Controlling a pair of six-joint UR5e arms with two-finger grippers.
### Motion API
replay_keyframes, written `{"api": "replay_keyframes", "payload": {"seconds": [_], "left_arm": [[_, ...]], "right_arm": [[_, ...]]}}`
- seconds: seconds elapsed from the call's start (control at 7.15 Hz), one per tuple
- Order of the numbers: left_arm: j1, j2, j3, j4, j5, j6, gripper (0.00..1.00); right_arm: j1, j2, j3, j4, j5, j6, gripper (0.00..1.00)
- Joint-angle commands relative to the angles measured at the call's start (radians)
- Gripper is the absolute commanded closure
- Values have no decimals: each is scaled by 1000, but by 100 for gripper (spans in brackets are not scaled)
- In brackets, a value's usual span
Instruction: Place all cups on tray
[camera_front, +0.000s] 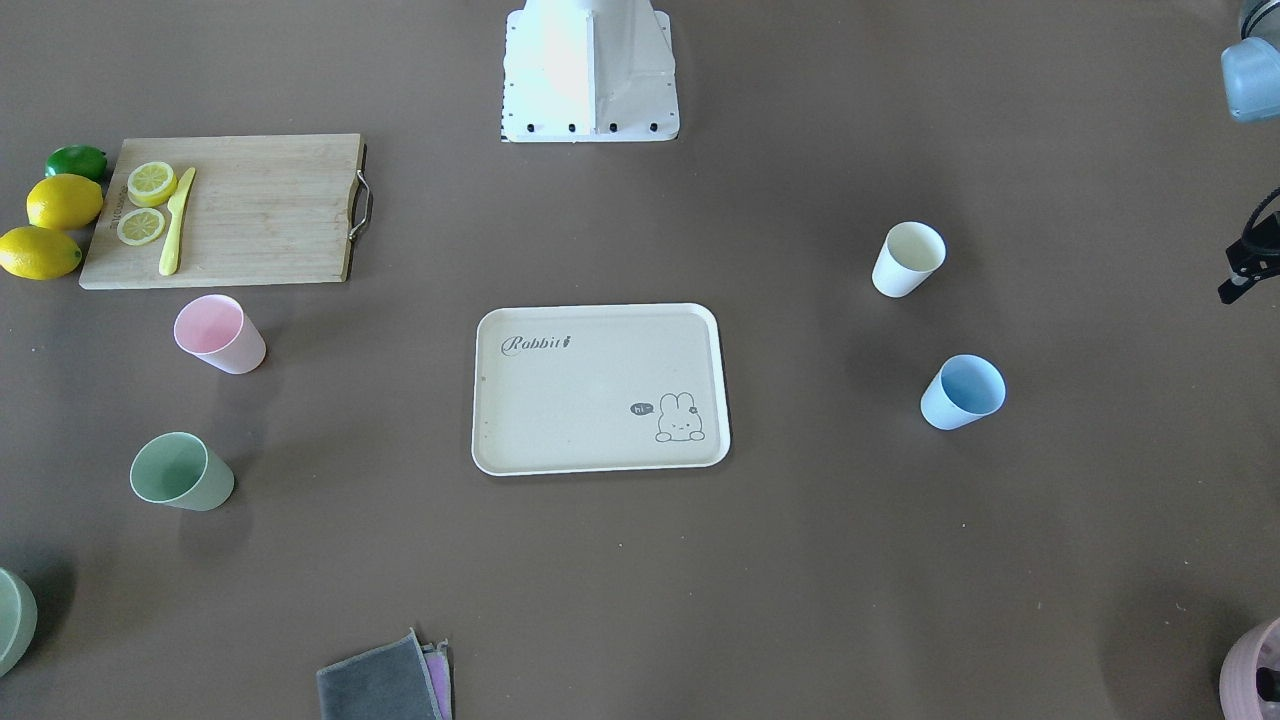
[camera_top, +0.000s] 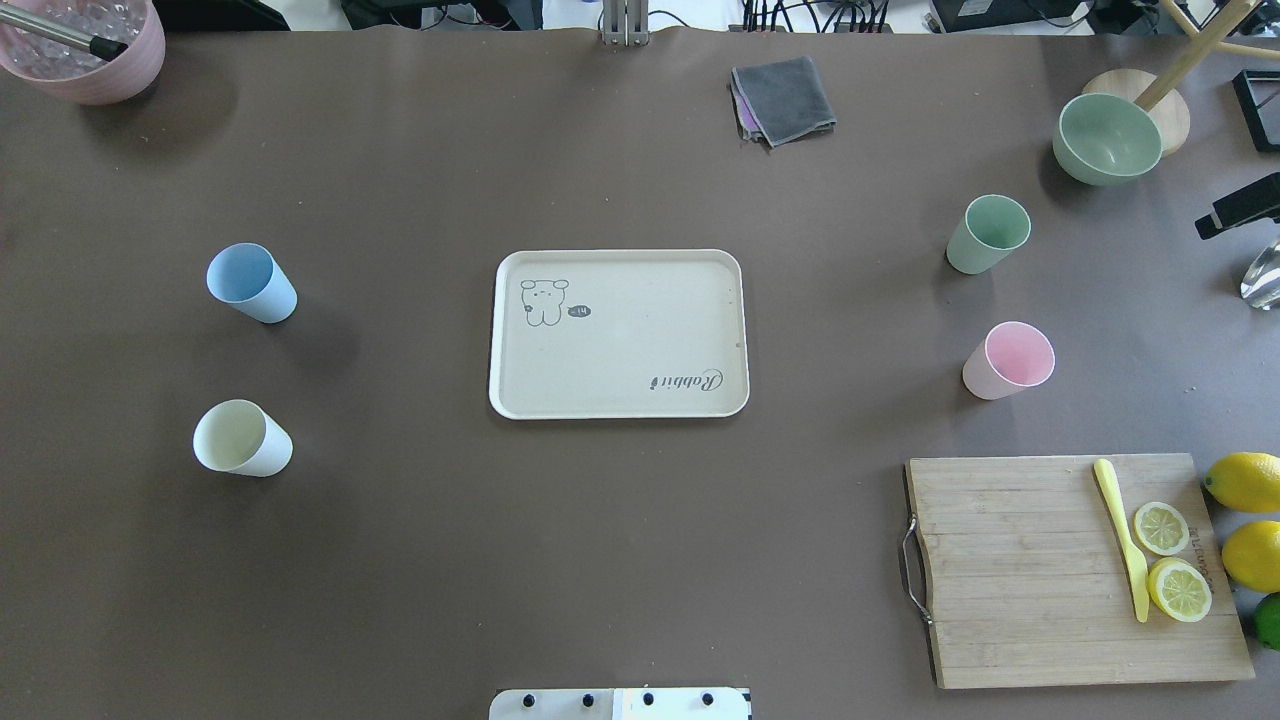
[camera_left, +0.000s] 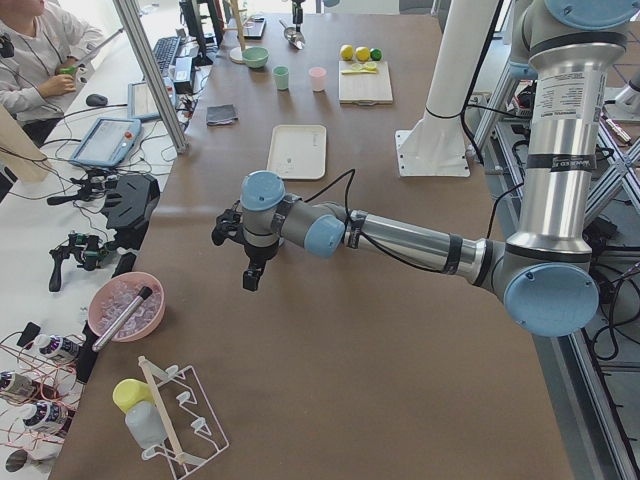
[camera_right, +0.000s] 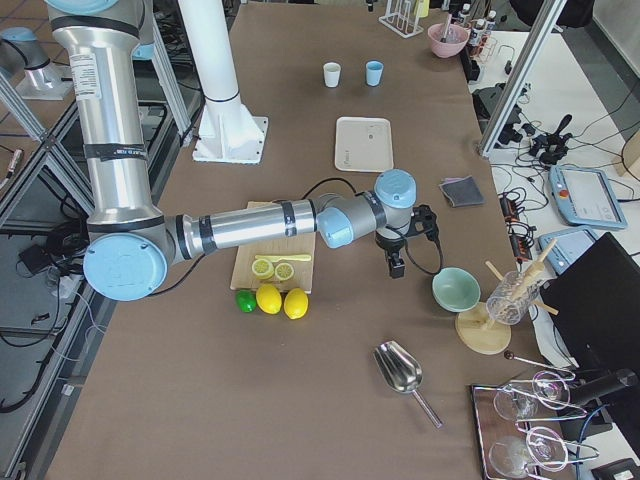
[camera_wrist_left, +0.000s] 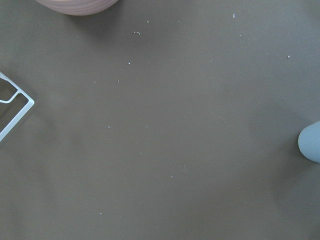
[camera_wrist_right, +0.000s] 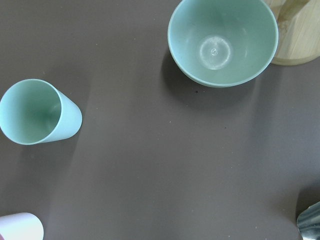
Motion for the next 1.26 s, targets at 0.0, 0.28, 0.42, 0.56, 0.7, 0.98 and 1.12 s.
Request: {"api": "replay_keyframes", "payload": {"seconds": [0.0,0.28,0.42,0.56,0.7,0.98,1.12], "left_arm": [[1,-2,-1,1,23,1,2],[6,1,4,0,22,-3,2],[6,1,1,0,22,-3,2],[6,9,-5,-2,20,-3,2],[7,9,-4,-3,17,-6,2],[39,6,-28,-5,14,-52,3],[109,6,-84,-16,23,-196,3]], "right_arm": [[10,-16,-3,0,-3,-5,0],[10,-12,-2,1,-2,7,0],[10,-12,-2,3,-3,7,0],[7,-12,-2,3,-3,7,0],[0,-12,-3,3,0,7,0],[-29,-10,-2,4,3,57,0],[-67,-4,15,9,6,146,0]]}}
